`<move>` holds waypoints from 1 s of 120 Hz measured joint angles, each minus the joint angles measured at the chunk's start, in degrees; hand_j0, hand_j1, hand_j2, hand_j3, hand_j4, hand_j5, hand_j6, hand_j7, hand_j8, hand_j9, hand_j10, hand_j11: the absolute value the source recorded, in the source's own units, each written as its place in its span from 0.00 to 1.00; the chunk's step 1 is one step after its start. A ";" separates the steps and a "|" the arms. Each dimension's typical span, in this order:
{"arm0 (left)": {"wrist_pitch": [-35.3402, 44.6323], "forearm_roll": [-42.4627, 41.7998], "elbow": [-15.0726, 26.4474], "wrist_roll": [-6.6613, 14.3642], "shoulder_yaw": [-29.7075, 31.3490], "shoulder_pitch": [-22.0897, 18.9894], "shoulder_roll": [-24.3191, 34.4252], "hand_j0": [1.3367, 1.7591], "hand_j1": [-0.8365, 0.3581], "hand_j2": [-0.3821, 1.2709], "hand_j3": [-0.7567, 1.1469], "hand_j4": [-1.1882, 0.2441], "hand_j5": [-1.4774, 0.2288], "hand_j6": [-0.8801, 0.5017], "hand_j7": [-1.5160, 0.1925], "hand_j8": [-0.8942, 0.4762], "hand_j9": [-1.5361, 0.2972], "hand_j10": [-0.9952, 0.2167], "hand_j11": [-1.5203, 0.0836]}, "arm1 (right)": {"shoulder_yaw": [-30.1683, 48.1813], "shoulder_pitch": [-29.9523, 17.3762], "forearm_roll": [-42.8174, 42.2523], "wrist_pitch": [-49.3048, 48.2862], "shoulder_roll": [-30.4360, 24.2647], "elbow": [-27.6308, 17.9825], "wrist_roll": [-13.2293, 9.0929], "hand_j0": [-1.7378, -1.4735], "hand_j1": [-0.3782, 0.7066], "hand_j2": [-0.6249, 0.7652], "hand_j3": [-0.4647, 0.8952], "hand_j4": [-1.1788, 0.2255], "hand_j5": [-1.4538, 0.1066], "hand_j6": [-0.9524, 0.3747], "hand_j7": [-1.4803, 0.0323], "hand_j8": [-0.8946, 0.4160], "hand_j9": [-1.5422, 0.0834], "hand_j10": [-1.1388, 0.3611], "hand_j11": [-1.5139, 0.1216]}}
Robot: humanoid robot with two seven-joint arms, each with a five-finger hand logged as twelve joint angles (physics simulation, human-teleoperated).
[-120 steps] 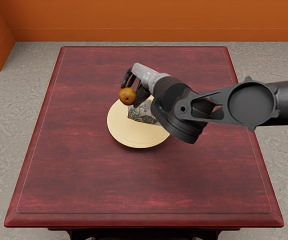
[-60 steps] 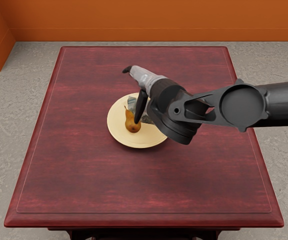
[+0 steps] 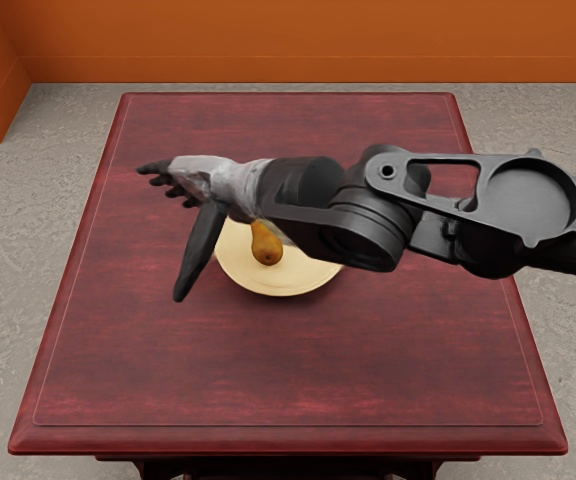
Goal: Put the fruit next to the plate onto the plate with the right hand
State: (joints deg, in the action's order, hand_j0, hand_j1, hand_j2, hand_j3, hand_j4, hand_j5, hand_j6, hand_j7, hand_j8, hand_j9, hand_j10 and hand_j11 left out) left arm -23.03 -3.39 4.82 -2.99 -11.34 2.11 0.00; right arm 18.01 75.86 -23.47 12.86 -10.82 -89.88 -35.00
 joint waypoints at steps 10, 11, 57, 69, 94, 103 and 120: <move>-0.01 -0.02 0.03 0.00 0.00 0.00 0.00 0.76 0.98 0.23 0.40 0.82 0.86 0.63 0.88 0.64 0.83 0.81 0.94 | 7.21 -5.29 2.07 -8.78 -1.76 -0.50 0.00 0.30 0.03 0.45 0.34 0.83 0.92 0.71 0.97 0.68 0.94 0.75 0.92; -0.01 -0.02 0.04 0.00 0.01 0.00 0.00 0.76 0.98 0.23 0.40 0.82 0.86 0.63 0.88 0.64 0.83 0.81 0.94 | 8.00 -5.88 2.49 -9.85 -2.02 -0.53 0.00 0.30 0.03 0.45 0.34 0.84 0.92 0.71 0.97 0.68 0.94 0.75 0.92; 0.00 -0.02 0.03 0.00 0.00 -0.35 0.00 0.76 0.98 0.23 0.40 0.82 0.86 0.63 0.88 0.64 0.83 0.81 0.94 | 24.84 -22.08 20.06 -42.70 -20.89 -0.40 0.00 0.30 0.03 0.45 0.34 0.84 0.93 0.72 0.98 0.68 0.95 0.76 0.92; 0.00 -0.03 0.02 0.00 0.00 -0.35 0.00 0.76 0.98 0.23 0.40 0.82 0.86 0.63 0.88 0.64 0.83 0.81 0.94 | 27.06 -25.66 22.86 -45.89 -25.52 -0.06 0.00 0.30 0.03 0.45 0.34 0.84 0.93 0.72 0.98 0.68 0.95 0.76 0.92; 0.00 -0.03 -0.08 0.01 -0.01 -0.35 0.00 0.76 0.98 0.23 0.40 0.82 0.86 0.63 0.88 0.64 0.83 0.81 0.94 | 29.45 -30.38 31.46 -47.61 -35.00 1.77 0.00 0.30 0.03 0.45 0.34 0.84 0.93 0.72 0.98 0.68 0.95 0.76 0.93; 0.00 -0.03 -0.15 0.02 -0.01 -0.35 0.00 0.76 0.98 0.23 0.40 0.82 0.86 0.63 0.88 0.64 0.83 0.81 0.94 | 29.83 -30.93 33.19 -47.75 -38.06 3.33 0.00 0.30 0.03 0.45 0.34 0.84 0.93 0.72 0.98 0.68 0.95 0.76 0.93; 0.00 -0.06 -0.22 0.02 -0.02 -0.43 0.00 0.76 0.98 0.23 0.40 0.82 0.86 0.63 0.88 0.64 0.83 0.81 0.94 | 30.02 -32.16 36.21 -47.85 -42.75 7.14 0.00 0.30 0.03 0.45 0.34 0.84 0.93 0.72 0.98 0.68 0.95 0.76 0.93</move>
State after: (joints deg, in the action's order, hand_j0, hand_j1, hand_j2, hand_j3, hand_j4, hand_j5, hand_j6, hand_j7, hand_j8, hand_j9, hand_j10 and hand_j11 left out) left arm -23.03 -3.46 4.60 -2.97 -11.36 1.68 0.00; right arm 48.03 43.70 12.75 -34.99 -53.57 -82.75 -35.00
